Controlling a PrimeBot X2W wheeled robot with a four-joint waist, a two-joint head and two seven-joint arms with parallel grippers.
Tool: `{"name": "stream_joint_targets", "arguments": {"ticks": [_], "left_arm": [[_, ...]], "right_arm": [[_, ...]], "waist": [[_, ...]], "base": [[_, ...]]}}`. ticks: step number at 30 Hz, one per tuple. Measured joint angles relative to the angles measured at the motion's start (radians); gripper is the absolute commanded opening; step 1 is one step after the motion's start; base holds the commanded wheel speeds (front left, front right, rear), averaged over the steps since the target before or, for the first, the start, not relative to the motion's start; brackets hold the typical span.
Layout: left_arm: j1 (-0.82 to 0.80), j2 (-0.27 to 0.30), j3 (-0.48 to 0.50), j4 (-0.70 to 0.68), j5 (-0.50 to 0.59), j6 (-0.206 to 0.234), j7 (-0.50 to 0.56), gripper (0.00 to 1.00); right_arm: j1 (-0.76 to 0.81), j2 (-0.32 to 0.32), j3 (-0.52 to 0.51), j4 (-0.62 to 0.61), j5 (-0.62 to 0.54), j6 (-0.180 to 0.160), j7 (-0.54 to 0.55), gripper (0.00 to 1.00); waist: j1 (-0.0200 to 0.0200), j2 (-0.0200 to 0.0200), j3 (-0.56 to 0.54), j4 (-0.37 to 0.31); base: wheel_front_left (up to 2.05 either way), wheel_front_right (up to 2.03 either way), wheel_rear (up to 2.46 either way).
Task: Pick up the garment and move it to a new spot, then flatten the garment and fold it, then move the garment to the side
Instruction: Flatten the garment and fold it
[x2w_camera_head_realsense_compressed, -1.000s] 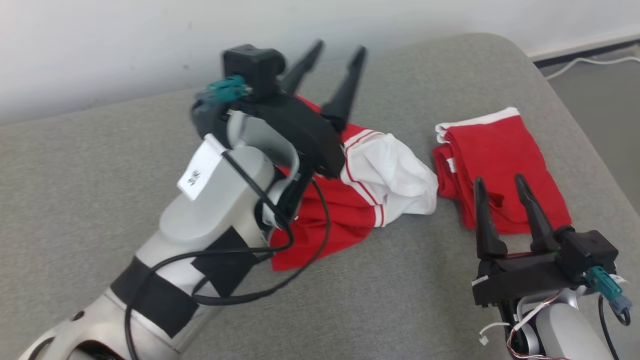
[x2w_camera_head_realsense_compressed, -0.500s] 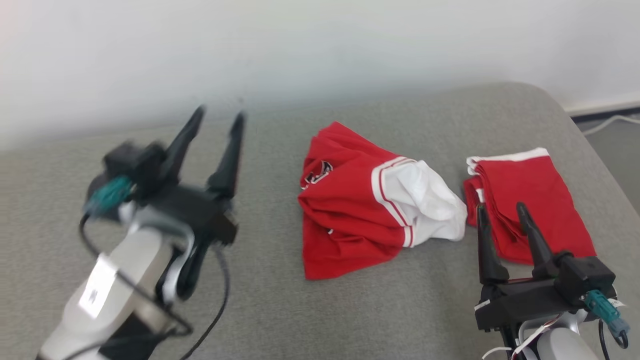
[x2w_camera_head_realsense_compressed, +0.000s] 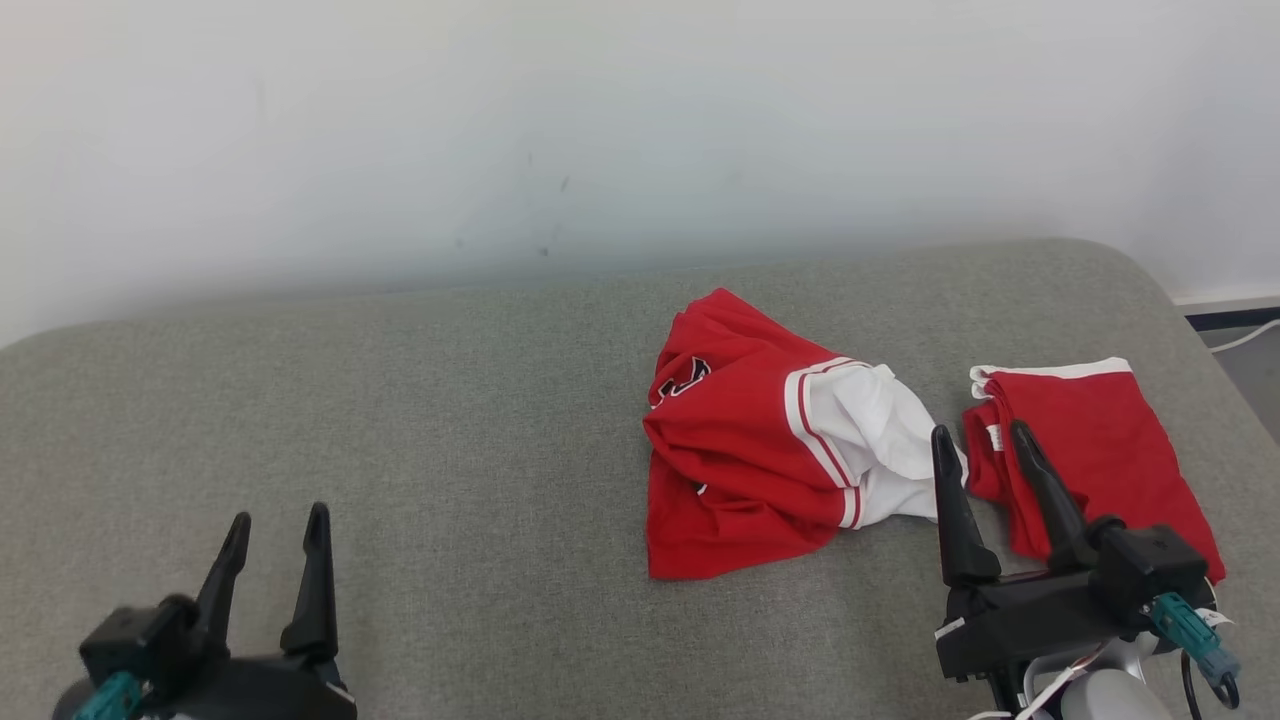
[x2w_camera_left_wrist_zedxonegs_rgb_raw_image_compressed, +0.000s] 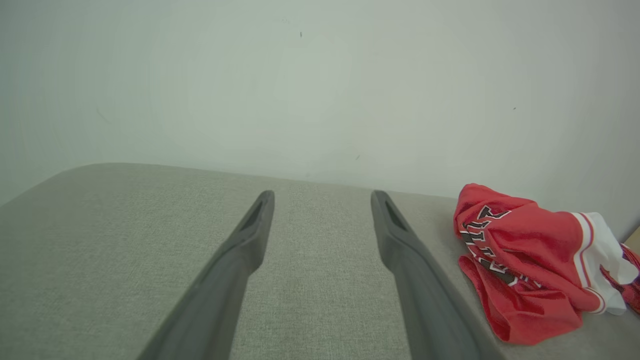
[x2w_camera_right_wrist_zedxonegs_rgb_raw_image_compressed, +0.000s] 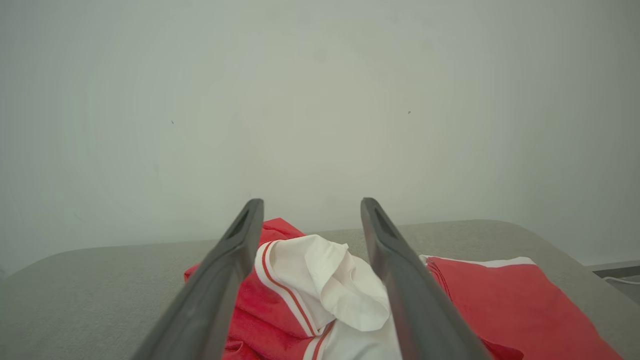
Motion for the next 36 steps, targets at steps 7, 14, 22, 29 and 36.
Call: {"name": "stream_joint_targets", "arguments": {"ticks": [7, 14, 22, 29, 36], "left_arm": [[0.118, -0.075, 0.134, -0.091, 0.055, 0.000, 0.000, 1.00], [0.153, -0.114, 0.158, -0.184, 0.115, 0.000, 0.000, 1.00], [0.169, -0.136, 0.163, -0.251, 0.160, 0.000, 0.008, 1.00], [0.175, -0.149, 0.174, -0.286, 0.173, 0.000, 0.038, 1.00], [0.131, -0.128, 0.116, -0.244, 0.174, -0.014, 0.127, 1.00]], "right_arm": [[0.018, 0.001, -0.008, -0.008, 0.000, -0.004, 0.000, 1.00], [0.016, 0.002, 0.000, -0.009, 0.000, -0.004, 0.000, 1.00], [0.014, 0.002, 0.002, -0.012, 0.000, -0.004, 0.001, 1.00], [0.009, 0.001, 0.004, -0.014, 0.000, -0.004, 0.001, 1.00], [-0.007, 0.001, 0.008, -0.024, 0.000, -0.001, 0.002, 1.00]], "waist": [[0.0001, 0.0000, 0.009, 0.012], [0.0002, 0.0001, 0.020, 0.020], [0.0002, 0.0001, 0.033, 0.017], [0.0002, 0.0001, 0.043, 0.009], [0.0002, 0.0001, 0.064, -0.007]], "base": [[0.00, 0.00, 0.00], [0.00, 0.00, 0.00], [0.00, 0.00, 0.00], [0.00, 0.00, 0.00], [0.00, 0.00, 0.00]]}}
